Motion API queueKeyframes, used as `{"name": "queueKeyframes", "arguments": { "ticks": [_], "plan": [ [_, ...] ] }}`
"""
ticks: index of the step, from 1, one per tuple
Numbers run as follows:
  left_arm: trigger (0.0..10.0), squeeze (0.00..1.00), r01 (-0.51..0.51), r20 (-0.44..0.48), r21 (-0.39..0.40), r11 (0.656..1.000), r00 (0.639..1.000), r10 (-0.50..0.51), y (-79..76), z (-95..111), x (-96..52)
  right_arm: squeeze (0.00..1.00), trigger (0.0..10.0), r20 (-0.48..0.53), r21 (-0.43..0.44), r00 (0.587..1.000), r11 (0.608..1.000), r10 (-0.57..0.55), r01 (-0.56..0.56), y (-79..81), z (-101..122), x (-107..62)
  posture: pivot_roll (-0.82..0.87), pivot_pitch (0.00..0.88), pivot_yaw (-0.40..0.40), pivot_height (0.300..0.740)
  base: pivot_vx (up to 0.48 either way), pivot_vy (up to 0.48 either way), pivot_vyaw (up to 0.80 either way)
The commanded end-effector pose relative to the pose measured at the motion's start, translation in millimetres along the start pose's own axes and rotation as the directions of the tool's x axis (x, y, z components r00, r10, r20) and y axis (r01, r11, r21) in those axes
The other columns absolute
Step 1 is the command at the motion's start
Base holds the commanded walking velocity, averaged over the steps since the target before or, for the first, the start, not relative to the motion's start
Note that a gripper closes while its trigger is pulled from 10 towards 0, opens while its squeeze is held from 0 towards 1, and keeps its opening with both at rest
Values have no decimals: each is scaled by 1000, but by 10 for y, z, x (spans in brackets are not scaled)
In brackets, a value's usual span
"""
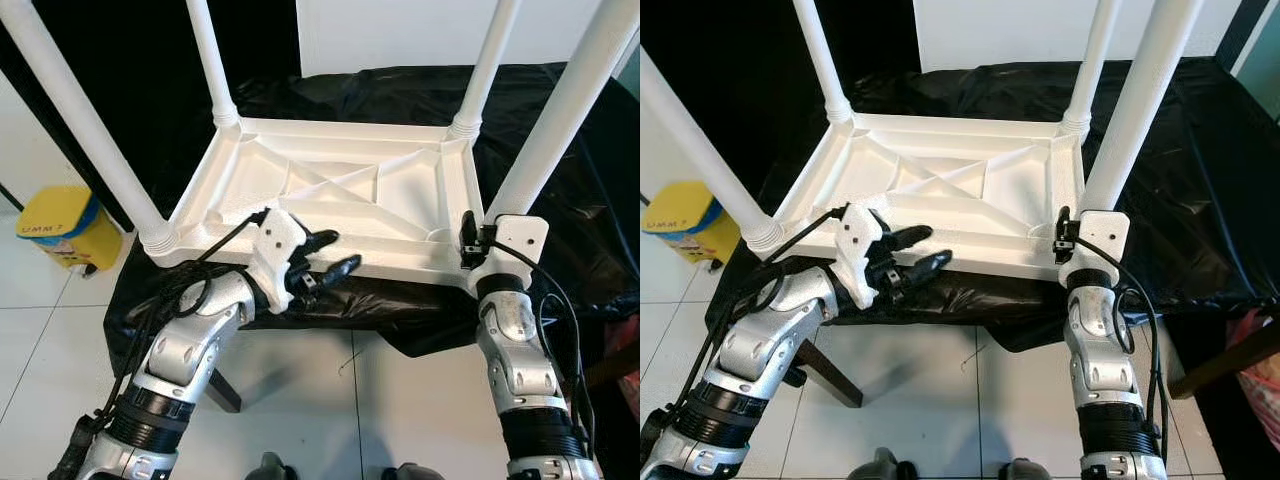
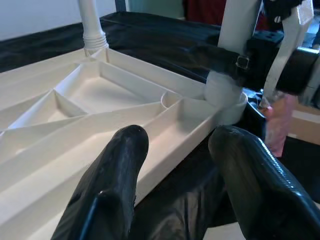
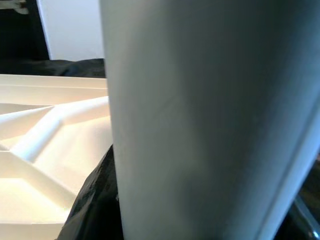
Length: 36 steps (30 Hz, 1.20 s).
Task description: Building children table
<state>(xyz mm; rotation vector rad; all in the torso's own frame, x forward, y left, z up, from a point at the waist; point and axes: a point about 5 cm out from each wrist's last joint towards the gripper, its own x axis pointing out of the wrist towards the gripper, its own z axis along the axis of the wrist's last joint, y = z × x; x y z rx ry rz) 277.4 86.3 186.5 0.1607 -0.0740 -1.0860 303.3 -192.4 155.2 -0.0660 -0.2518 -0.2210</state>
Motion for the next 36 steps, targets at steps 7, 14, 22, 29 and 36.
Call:
{"name": "queueKeyframes", "arguments": {
  "ticks": [7, 14, 22, 29, 36],
  "plan": [
    [10000, 0, 65, -30, -2, 998, 997, -65, -58, -20, 1, 0, 10000, -84, -1, 996, 999, -33, 33, -74, -155, -53, -16, 102, 44, 740, 0, 0, 0],
    [10000, 0, 72, -37, -8, 997, 997, -73, -38, -21, -23, 0, 10000, -124, 3, 992, 1000, -26, 26, -96, -221, -101, -24, 101, 45, 740, 0, 0, 0],
    [10000, 0, 64, -42, -9, 998, 997, -65, -17, -22, -31, 0, 10000, -156, 75, 976, 987, 152, -142, 68, -264, -265, -28, 105, 42, 740, 0, 0, 0],
    [10000, 0, 60, -45, -7, 998, 997, -60, 4, -16, -40, 0, 10000, -141, 116, 961, 968, 239, -223, 194, -215, -388, -27, 107, 42, 740, 0, 0, 0],
    [10000, 0, 62, -43, -7, 998, 997, -62, 9, -4, -47, 0, 10000, -128, 173, 909, 911, 398, -375, 442, -174, -479, -26, 108, 47, 740, 0, 0, 0]
  ]
}}
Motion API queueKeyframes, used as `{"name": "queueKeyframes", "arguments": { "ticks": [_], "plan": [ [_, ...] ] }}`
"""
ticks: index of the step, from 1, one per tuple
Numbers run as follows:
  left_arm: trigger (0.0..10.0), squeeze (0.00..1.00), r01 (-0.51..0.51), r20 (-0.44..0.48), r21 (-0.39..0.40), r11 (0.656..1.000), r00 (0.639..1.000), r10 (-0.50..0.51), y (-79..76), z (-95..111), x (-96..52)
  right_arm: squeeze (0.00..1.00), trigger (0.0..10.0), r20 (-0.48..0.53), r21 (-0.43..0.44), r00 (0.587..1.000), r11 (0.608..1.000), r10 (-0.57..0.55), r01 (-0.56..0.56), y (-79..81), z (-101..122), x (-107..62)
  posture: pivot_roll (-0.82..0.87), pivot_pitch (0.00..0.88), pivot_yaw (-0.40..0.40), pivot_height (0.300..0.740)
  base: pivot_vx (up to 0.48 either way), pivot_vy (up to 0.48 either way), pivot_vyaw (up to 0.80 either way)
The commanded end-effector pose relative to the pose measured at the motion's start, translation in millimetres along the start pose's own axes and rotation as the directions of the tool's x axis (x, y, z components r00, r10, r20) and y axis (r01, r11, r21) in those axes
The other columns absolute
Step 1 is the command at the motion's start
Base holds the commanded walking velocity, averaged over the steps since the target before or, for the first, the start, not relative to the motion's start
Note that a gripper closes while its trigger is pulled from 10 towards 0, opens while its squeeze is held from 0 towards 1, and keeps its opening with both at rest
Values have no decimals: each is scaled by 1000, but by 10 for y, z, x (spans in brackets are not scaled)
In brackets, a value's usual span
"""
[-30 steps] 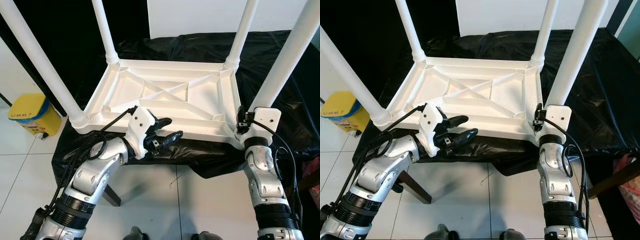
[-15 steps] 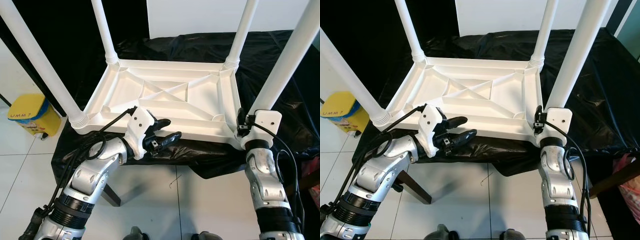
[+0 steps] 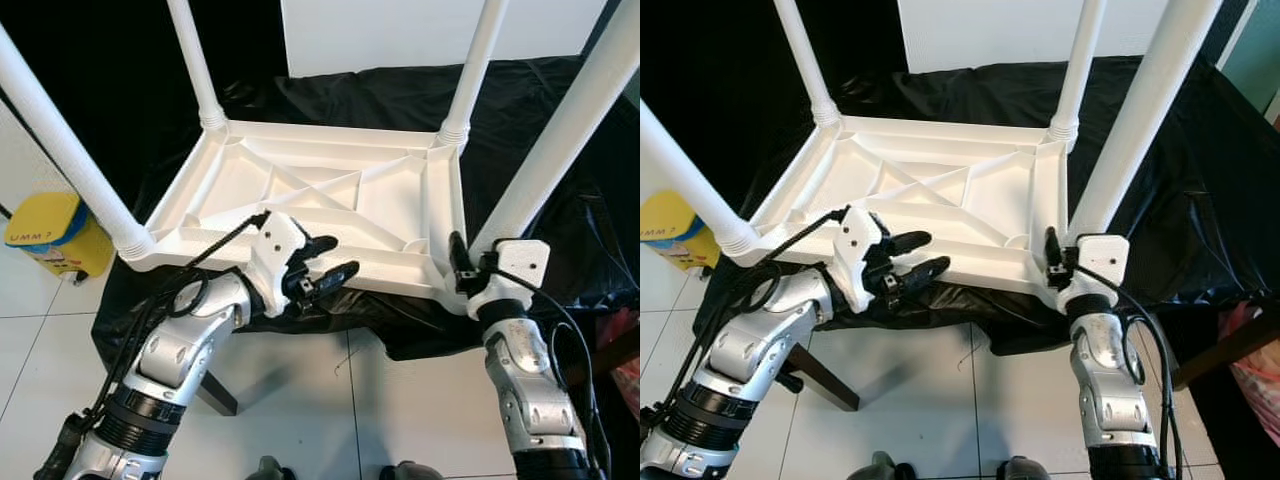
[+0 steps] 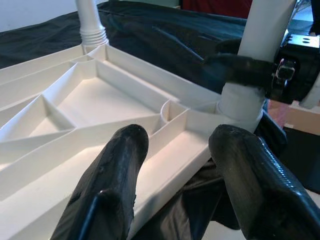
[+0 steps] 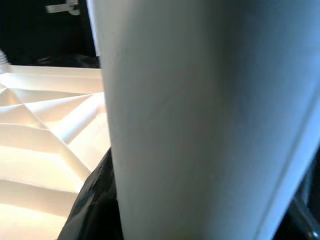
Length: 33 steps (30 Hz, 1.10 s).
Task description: Building children table
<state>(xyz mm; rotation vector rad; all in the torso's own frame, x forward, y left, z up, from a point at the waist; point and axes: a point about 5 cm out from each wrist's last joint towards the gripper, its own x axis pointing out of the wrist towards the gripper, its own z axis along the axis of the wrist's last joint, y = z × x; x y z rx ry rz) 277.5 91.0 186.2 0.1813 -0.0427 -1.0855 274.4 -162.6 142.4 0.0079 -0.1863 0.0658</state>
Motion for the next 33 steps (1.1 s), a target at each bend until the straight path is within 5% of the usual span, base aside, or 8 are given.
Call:
{"name": "queueKeyframes", "arguments": {
  "ticks": [1, 18, 25, 33],
  "plan": [
    [10000, 0, 60, -8, -6, 998, 998, -60, -12, 3, -6, 0, 10000, -92, 59, 988, 991, 121, -116, 217, -174, -41, -26, 108, 47, 740, 0, 0, 0],
    [10000, 0, 60, -2, 9, 998, 998, -60, 4, 40, 0, 0, 10000, -61, 8, 964, 966, 259, -259, 48, -270, -221, -30, 103, 53, 740, 0, 0, 0],
    [10000, 0, 56, 2, 14, 998, 998, -56, 11, 52, -2, 0, 10000, -52, -2, 975, 976, 216, -217, -16, -321, -265, -28, 104, 52, 740, 0, 0, 0],
    [10000, 0, 47, 3, 18, 999, 999, -47, 24, 61, -7, 0, 10000, -50, 42, 999, 999, -4, 6, -112, -332, -151, -26, 103, 54, 740, 0, 0, 0]
  ]
}}
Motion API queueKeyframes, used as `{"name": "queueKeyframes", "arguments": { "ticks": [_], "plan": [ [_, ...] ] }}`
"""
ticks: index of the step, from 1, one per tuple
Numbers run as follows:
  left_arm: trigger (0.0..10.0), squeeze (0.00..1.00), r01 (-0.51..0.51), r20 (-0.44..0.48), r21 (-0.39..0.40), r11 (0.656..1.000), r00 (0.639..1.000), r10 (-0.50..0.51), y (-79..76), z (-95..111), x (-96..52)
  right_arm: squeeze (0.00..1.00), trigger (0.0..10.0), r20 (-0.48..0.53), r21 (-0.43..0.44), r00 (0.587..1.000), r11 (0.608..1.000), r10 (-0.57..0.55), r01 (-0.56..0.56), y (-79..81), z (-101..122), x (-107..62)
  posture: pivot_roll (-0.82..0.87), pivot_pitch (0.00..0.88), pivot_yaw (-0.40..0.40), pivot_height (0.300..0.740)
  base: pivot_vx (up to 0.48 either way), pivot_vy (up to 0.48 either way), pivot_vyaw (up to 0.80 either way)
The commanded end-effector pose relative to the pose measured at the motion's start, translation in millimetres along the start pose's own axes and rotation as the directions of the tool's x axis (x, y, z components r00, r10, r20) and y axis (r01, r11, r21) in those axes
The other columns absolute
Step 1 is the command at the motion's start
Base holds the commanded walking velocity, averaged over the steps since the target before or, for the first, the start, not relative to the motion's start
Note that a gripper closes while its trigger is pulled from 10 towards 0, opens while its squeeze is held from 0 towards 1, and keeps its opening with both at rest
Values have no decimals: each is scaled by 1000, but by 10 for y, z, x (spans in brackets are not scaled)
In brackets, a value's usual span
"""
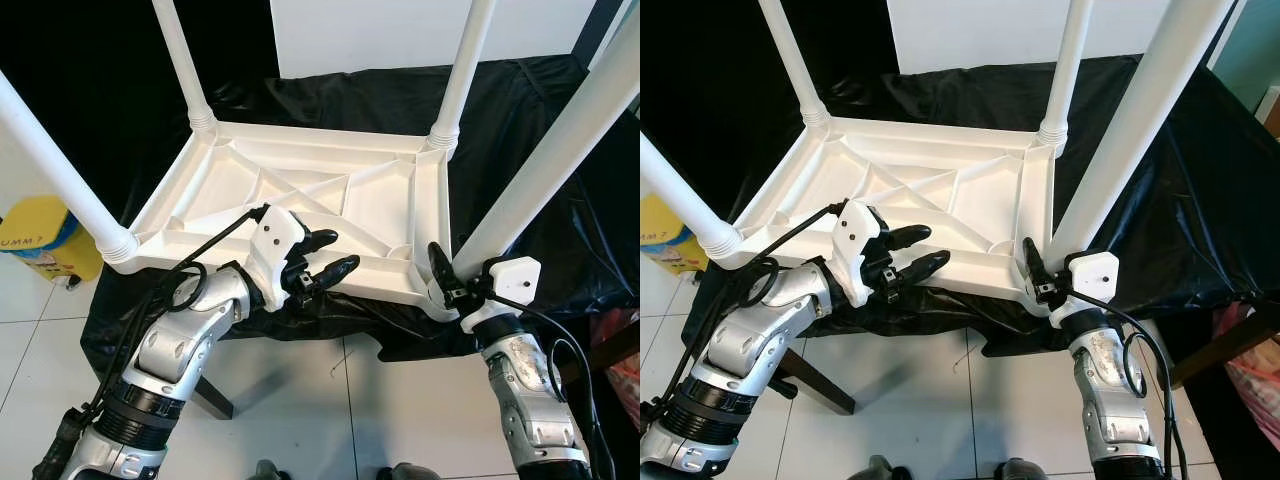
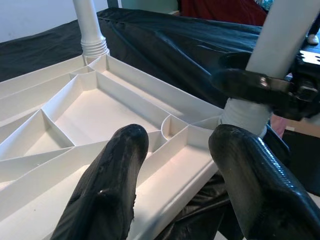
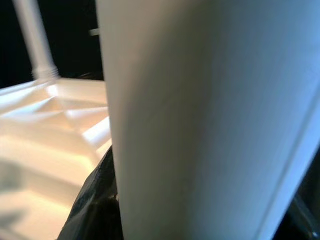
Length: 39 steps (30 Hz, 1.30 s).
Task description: Building children table
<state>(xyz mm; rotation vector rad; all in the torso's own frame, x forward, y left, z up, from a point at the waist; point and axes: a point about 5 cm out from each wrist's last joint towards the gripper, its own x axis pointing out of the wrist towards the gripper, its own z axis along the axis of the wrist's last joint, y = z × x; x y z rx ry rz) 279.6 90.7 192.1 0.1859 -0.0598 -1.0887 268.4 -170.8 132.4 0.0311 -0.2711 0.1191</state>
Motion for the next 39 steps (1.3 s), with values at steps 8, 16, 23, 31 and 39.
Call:
{"name": "queueKeyframes", "arguments": {
  "ticks": [8, 16, 23, 31, 39],
  "plan": [
    [10000, 0, 46, -8, 3, 999, 999, -46, -9, 4, -10, 0, 10000, -113, -49, 949, 956, -295, 291, -48, -220, 9, -25, 102, 53, 740, 0, 0, 0],
    [10000, 0, 47, -4, 5, 999, 999, -47, -13, 4, 1, 0, 10000, -118, -96, 959, 964, -259, 249, 160, -225, 132, -25, 95, 49, 740, 0, 0, 0],
    [10000, 0, 40, -3, 9, 999, 999, -40, 0, 2, -3, 0, 10000, -114, -85, 960, 966, -254, 245, 152, -232, 107, -28, 83, 42, 740, 0, 0, 0],
    [10000, 0, 40, -1, 10, 999, 999, -40, -4, -4, 5, 0, 10000, -41, -85, 962, 960, -269, 265, 178, -42, 216, -31, 74, 41, 740, 0, 0, 0],
    [10000, 0, 47, -2, 14, 999, 999, -47, -6, -3, 18, 0, 10000, 117, -38, 961, 966, -250, 256, 231, 372, 340, -34, 68, 45, 740, 0, 0, 0]
  ]
}}
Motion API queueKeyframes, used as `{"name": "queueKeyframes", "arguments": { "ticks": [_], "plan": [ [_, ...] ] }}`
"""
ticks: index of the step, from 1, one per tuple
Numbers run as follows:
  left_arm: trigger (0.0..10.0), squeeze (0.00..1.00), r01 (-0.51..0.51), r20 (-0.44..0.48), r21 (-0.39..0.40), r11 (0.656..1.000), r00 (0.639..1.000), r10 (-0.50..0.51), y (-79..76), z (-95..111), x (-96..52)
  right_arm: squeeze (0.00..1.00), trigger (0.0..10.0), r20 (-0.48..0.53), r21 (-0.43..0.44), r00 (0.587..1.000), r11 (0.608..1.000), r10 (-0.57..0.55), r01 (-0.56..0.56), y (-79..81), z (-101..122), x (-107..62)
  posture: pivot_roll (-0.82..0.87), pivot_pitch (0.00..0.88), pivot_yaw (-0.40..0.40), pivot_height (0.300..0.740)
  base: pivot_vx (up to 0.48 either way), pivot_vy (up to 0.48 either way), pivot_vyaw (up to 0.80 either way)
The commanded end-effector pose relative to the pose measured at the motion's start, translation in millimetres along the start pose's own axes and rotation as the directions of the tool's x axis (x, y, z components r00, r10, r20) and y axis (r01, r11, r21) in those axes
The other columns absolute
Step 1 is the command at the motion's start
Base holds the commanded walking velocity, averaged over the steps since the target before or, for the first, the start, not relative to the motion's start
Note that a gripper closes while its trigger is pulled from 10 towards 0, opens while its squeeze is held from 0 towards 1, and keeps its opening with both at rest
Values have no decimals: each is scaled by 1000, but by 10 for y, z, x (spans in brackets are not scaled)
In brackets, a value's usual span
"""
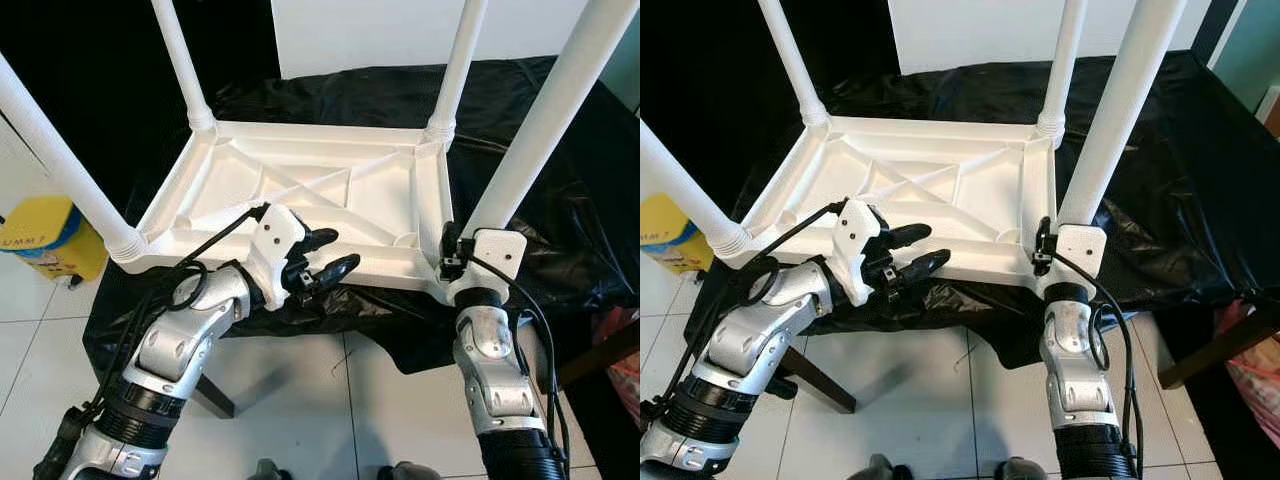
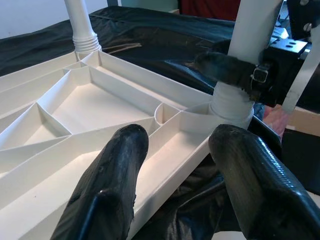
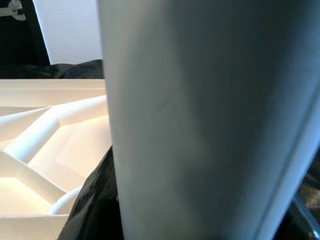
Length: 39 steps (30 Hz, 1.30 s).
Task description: Building children table
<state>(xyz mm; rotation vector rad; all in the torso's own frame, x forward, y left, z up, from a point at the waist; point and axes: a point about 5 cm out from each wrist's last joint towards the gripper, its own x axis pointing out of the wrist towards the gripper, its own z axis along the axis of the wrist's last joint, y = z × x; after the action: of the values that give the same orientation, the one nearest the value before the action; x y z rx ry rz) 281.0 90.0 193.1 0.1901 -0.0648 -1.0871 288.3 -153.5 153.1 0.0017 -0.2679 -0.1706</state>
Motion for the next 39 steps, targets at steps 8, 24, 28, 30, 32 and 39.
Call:
{"name": "queueKeyframes", "arguments": {
  "ticks": [8, 24, 28, 30, 32, 39],
  "plan": [
    [10000, 0, 50, -6, 9, 999, 999, -50, -22, -20, 3, 0, 10000, 108, 31, 994, 999, 36, -39, 102, 225, 20, -34, 67, 46, 740, 0, 0, 0],
    [10000, 0, 47, -8, 8, 999, 999, -47, -22, -26, -10, 0, 10000, -52, 23, 999, 1000, -15, 17, -66, -154, -74, -33, 69, 47, 740, 0, 0, 0],
    [10000, 0, 46, -8, 8, 999, 999, -46, -19, -26, -10, 0, 10000, -69, 29, 996, 998, -48, 50, -138, -183, -36, -33, 71, 49, 740, 0, 0, 0],
    [10000, 0, 46, -8, 9, 999, 999, -46, -17, -24, -11, 0, 10000, -75, 35, 995, 997, -71, 74, -191, -186, 7, -33, 72, 51, 740, 0, 0, 0],
    [10000, 0, 46, -8, 9, 999, 999, -46, -16, -24, -11, 0, 10000, -76, 37, 994, 996, -76, 79, -202, -186, 16, -33, 72, 51, 740, 0, 0, 0],
    [10000, 0, 48, -10, 9, 999, 999, -47, -13, -22, -12, 0, 10000, -89, -2, 995, 999, -38, 38, -220, -206, 116, -32, 77, 56, 740, 0, 0, 0]
  ]
}}
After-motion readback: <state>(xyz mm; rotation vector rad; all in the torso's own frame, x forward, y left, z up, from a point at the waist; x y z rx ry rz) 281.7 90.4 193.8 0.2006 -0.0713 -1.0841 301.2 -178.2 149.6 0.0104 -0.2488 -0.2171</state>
